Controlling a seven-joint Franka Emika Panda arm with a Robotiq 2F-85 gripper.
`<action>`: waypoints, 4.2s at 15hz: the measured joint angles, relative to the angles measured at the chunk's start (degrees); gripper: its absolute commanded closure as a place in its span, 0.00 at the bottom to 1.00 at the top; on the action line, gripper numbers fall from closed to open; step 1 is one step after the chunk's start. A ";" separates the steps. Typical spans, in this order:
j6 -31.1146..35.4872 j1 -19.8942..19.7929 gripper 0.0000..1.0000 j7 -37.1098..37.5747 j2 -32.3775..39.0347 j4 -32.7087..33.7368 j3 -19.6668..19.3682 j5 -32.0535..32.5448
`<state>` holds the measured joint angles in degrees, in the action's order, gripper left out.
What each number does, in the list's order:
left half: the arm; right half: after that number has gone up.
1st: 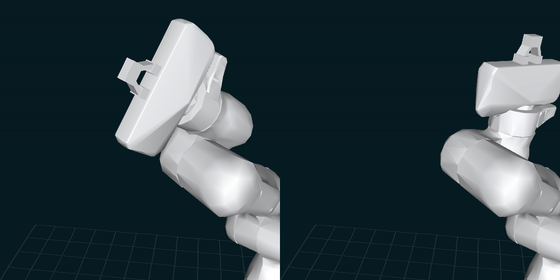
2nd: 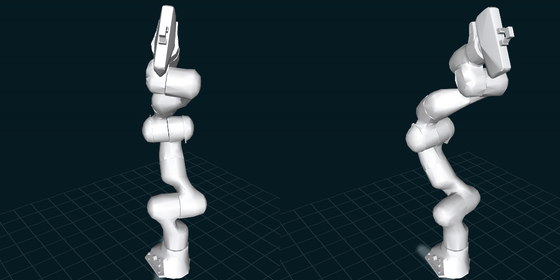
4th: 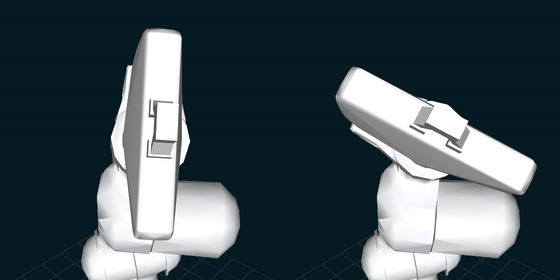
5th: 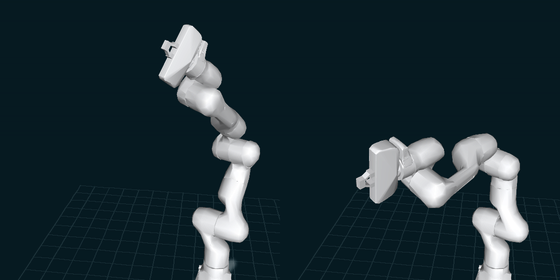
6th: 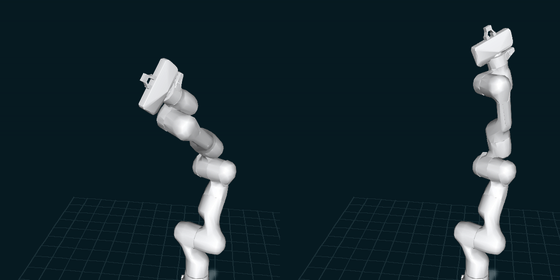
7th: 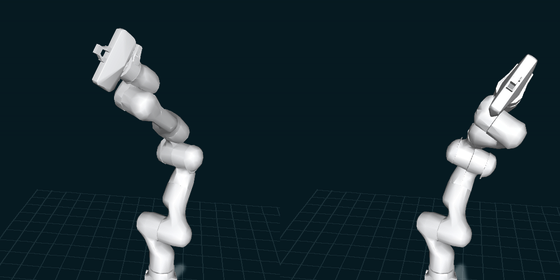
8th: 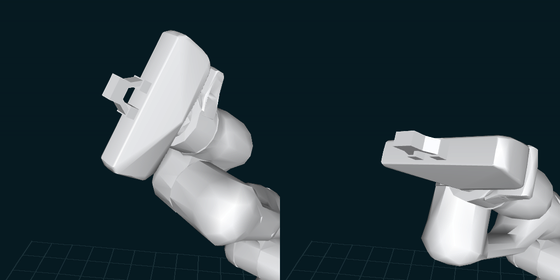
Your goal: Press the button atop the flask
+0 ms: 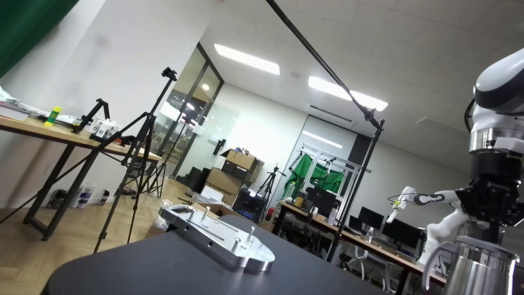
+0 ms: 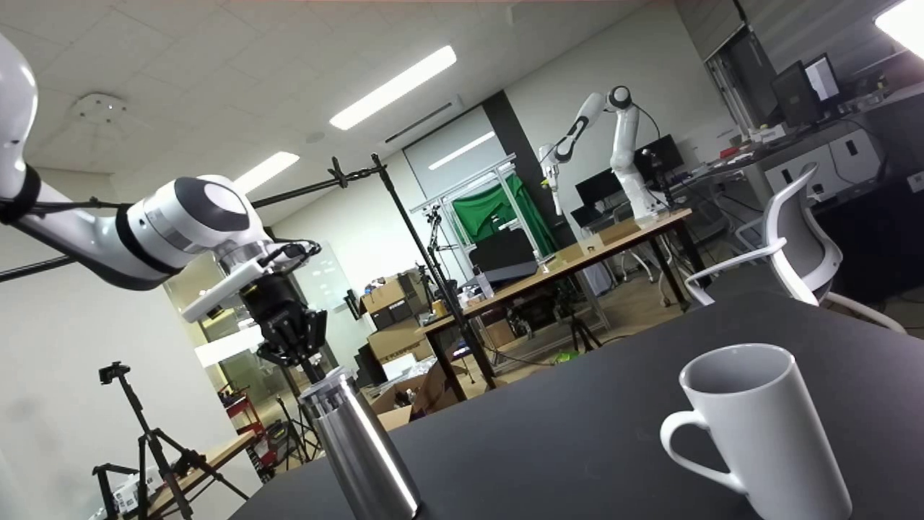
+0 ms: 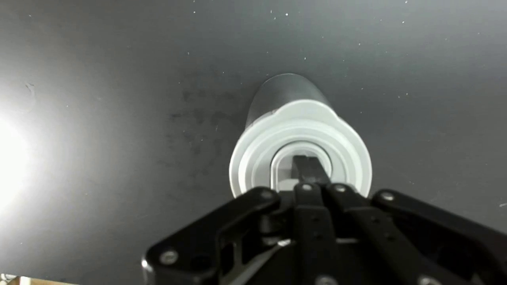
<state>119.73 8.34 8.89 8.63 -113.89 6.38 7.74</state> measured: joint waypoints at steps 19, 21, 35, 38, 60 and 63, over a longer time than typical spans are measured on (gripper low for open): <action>0.59 -0.01 1.00 -2.15 -1.38 -0.37 0.05 -4.91; -0.10 -0.01 1.00 -2.70 -1.85 -0.47 0.11 -5.48; 0.63 -0.01 1.00 -3.62 -1.99 -2.52 0.33 -5.53; 0.63 -0.02 1.00 -4.34 -1.98 -2.59 0.33 -5.59; -13.27 -1.31 0.27 -13.87 -16.94 -6.68 0.23 -1.47; -16.56 -2.32 0.31 -15.48 -20.99 -7.96 -0.74 -0.85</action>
<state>103.17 6.02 -6.59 -12.36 -121.86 5.64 6.89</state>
